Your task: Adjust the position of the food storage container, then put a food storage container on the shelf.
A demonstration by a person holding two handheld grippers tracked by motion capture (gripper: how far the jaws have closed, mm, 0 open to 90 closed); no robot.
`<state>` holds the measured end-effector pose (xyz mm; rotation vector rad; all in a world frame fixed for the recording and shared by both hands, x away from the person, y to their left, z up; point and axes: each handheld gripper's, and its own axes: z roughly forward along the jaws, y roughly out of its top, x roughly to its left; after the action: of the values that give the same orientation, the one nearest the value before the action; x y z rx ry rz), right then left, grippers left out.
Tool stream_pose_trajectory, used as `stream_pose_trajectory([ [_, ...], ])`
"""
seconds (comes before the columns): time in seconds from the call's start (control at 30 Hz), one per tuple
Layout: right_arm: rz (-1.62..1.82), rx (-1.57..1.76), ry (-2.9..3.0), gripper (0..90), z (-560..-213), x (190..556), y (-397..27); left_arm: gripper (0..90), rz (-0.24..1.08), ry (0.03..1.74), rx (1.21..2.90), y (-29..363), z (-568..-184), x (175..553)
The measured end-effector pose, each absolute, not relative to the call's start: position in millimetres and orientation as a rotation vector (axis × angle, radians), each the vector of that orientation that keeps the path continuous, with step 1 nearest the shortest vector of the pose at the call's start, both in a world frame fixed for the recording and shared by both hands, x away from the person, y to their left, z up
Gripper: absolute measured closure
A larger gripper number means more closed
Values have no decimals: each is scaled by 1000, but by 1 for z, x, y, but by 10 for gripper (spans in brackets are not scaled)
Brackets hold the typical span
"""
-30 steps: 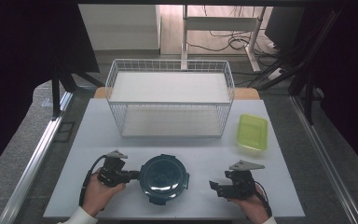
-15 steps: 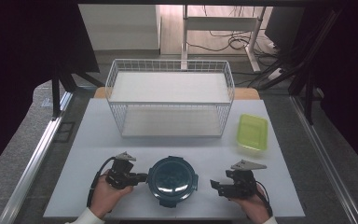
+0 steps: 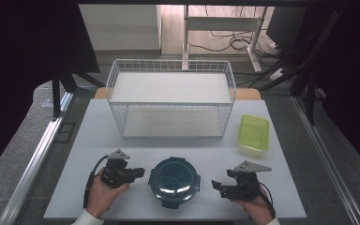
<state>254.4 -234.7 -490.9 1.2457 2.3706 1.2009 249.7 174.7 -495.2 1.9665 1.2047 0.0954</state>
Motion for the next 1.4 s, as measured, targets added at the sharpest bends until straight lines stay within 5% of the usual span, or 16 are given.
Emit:
stream_pose_trajectory([
  [0.1, 1212, 1232, 2382, 226, -491, 254, -233, 525, 139, 1226, 1960, 180, -496, 247],
  [0.33, 1235, 1224, 2387, 226, -489, 256, -231, 273, 126, 1248, 1895, 188, -492, 243],
  [0.73, 1277, 1268, 2370, 220, -486, 255, -229, 106, 72, 1264, 1871, 185, -494, 243],
  [1.4, 1418, 1499, 2291, 185, -476, 239, -212, 98, -70, 1201, 1830, 170, -485, 256],
])
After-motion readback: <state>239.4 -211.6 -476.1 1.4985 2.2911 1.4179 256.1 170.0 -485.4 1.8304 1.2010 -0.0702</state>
